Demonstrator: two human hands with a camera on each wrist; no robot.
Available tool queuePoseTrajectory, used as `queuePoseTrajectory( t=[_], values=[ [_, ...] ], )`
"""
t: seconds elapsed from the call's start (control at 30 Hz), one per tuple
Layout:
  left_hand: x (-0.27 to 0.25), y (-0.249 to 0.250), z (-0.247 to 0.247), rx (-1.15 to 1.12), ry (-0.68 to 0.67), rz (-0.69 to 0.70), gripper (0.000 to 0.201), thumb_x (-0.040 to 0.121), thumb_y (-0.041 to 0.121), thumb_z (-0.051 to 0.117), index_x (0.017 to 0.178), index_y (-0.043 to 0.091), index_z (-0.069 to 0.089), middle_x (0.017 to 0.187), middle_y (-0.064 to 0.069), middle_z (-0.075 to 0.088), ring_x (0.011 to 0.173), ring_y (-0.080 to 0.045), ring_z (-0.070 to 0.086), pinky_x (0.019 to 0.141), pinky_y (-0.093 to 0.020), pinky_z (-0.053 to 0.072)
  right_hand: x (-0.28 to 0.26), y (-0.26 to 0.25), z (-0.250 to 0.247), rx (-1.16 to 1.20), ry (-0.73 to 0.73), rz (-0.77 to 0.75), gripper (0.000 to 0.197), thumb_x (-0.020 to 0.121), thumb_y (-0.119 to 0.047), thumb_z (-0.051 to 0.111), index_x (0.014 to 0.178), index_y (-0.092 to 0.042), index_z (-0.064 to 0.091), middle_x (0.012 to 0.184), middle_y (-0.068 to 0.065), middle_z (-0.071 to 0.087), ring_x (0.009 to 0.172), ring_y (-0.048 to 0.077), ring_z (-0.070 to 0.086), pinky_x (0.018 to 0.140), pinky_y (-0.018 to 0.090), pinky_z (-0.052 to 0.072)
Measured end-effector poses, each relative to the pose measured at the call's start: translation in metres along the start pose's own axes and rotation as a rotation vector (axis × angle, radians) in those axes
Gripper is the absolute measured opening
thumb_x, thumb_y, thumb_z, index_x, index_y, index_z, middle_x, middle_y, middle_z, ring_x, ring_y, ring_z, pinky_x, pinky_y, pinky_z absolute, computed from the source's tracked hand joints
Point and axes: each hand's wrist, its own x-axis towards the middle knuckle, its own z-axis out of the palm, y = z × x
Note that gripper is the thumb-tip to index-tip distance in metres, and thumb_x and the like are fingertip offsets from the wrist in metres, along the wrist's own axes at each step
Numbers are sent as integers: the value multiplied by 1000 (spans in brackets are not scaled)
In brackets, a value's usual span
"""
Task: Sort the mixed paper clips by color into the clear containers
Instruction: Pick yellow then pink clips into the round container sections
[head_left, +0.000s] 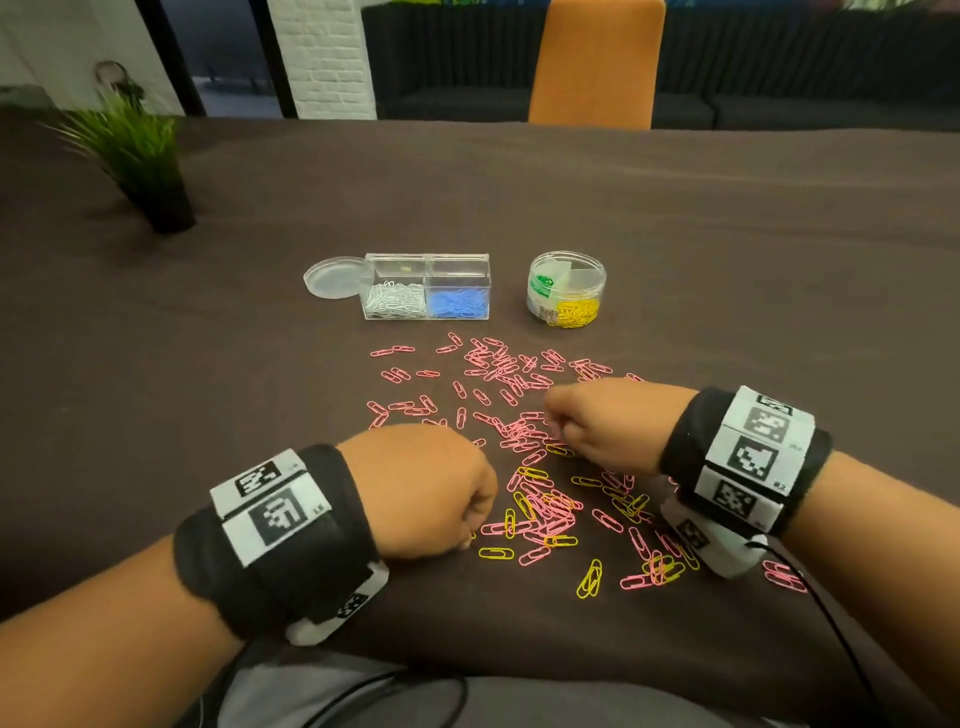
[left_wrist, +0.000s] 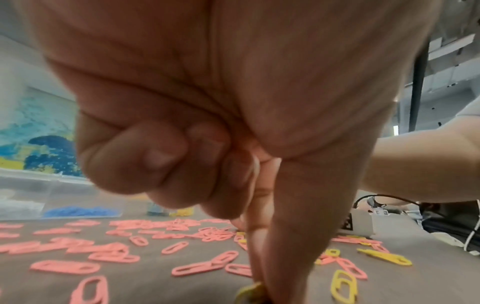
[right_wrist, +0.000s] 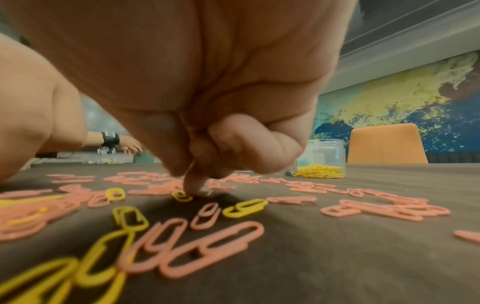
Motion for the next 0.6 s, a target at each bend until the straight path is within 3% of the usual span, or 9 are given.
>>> queuePoseTrajectory(
  t=[0.07,0.13,0.2,0.3,0.37,0.43,0.5,0.53,0.6],
  values=[
    [-1,-2,1,22,21,24,10,90,30,56,89,24,65,80,9,64,73,-7,55,66,-24,41,6,-4,2,-119,-52,37,18,101,-27,42,106,-17,57,100,5,62,91,23,58,82,37,51],
    [-2,-6,3,0,42,31,13,90,30,52,86,23,62,78,8,63,71,-8,55,66,-25,44,9,-8,3,-204,-95,83,25,101,-35,47,111,-15,58,102,4,62,93,22,59,79,32,49],
    [-1,-12,1,-156,67,-15,15,89,30,52,78,21,57,68,7,58,63,-6,52,61,-22,44,9,-8,2,-212,-94,75,24,100,-33,48,111,-16,60,97,2,59,89,20,57,77,30,47],
    [3,-22,-6,-877,39,-154,20,82,29,47,68,15,46,56,1,44,44,-10,48,42,-21,38,1,3,-3,-67,-28,37,14,96,-29,51,94,-19,61,84,-3,59,75,16,55,67,27,47],
    [2,-26,-14,-1271,38,-178,18,76,28,44,64,16,41,54,-6,37,37,-20,44,39,-22,32,-7,16,-7,329,79,30,12,94,-16,53,82,-15,54,74,-1,61,61,16,51,54,26,43],
    [1,-27,-12,-1328,93,-143,36,91,34,51,60,18,41,53,-5,34,34,-19,41,39,-22,31,-16,27,-9,906,113,-4,18,92,6,45,85,-10,48,68,8,62,46,17,44,42,23,37],
    [2,-25,-8,-1291,84,-72,35,99,34,57,73,14,46,53,-4,41,37,-17,45,37,-22,35,-23,36,-10,1213,88,-25,23,87,12,41,96,-8,47,68,14,60,40,16,42,37,19,34],
    [3,-23,-6,-1288,32,-36,26,97,31,59,83,12,48,54,-3,45,40,-17,48,38,-22,37,-25,39,-9,1204,64,-15,23,82,7,43,98,-9,49,69,13,58,42,16,43,37,19,34],
    [3,-16,-3,-1133,-58,13,21,93,32,65,98,15,54,58,0,51,49,-15,50,46,-25,42,-26,39,-7,967,4,42,19,79,-3,48,92,-14,56,72,10,54,52,18,44,42,23,36]
  ],
)
